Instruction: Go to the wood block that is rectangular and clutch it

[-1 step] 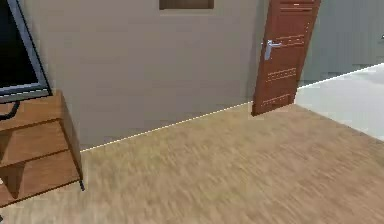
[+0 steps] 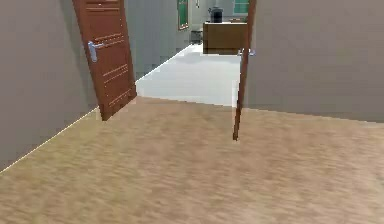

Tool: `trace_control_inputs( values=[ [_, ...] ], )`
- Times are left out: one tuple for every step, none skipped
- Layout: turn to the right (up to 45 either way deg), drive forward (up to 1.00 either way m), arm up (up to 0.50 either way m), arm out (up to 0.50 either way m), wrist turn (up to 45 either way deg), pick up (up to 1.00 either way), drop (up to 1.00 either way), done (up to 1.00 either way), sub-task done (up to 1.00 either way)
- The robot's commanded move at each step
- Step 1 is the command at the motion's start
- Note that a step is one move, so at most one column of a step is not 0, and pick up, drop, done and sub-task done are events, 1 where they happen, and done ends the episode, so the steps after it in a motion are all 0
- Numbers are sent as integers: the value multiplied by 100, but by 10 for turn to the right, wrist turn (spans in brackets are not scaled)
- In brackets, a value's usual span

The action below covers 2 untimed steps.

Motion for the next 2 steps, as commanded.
trace_control_inputs(
  values=[
    [300,0,0,0,0,0,0,0,0],
    [0,40,0,0,0,0,0,0,0]
  ],
)
